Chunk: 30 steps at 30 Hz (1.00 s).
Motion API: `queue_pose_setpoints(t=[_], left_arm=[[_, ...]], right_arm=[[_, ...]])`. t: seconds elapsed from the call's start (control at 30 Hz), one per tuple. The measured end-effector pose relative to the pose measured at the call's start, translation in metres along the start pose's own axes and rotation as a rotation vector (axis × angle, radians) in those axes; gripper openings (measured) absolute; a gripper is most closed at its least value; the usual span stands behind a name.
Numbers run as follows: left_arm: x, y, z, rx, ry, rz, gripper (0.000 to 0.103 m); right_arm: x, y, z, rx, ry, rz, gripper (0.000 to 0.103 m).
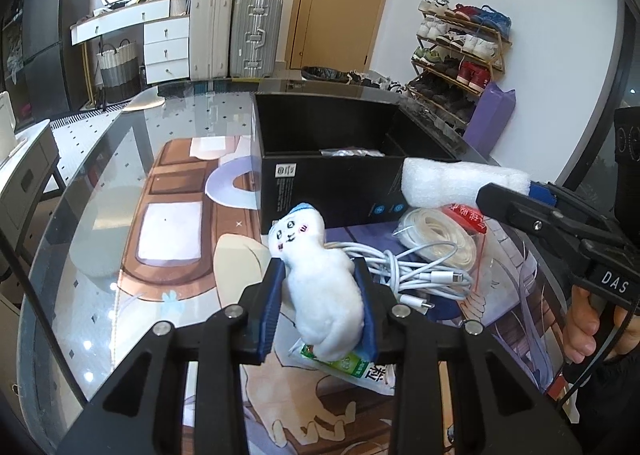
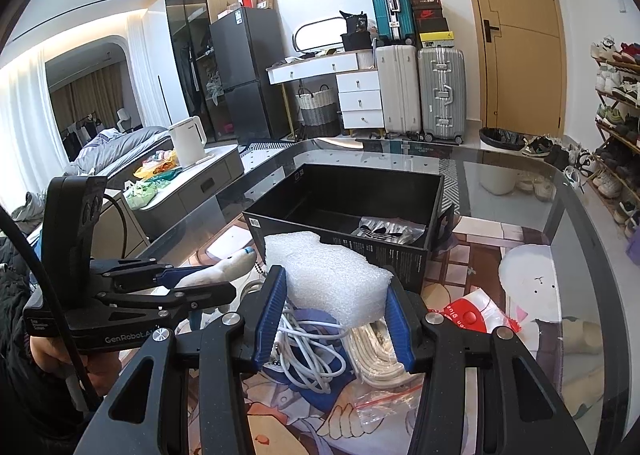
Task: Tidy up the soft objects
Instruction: 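Lift the plush doll and foam sleeve and carry them over the black box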
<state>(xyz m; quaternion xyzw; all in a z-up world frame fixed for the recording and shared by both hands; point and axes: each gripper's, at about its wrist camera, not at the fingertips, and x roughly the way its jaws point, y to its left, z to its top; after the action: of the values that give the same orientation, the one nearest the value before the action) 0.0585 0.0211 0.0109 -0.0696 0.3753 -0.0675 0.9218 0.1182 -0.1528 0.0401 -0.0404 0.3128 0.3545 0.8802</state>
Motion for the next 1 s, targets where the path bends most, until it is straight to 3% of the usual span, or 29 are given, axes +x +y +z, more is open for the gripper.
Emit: queue_pose_setpoints(t=[1.0], left_arm=[[-0.028, -0.012, 0.013, 0.039, -0.127, 0.027, 0.032]], right_arm=[[-0.022, 0.002, 0.009, -0.009, -0.054, -0.028, 0.048]])
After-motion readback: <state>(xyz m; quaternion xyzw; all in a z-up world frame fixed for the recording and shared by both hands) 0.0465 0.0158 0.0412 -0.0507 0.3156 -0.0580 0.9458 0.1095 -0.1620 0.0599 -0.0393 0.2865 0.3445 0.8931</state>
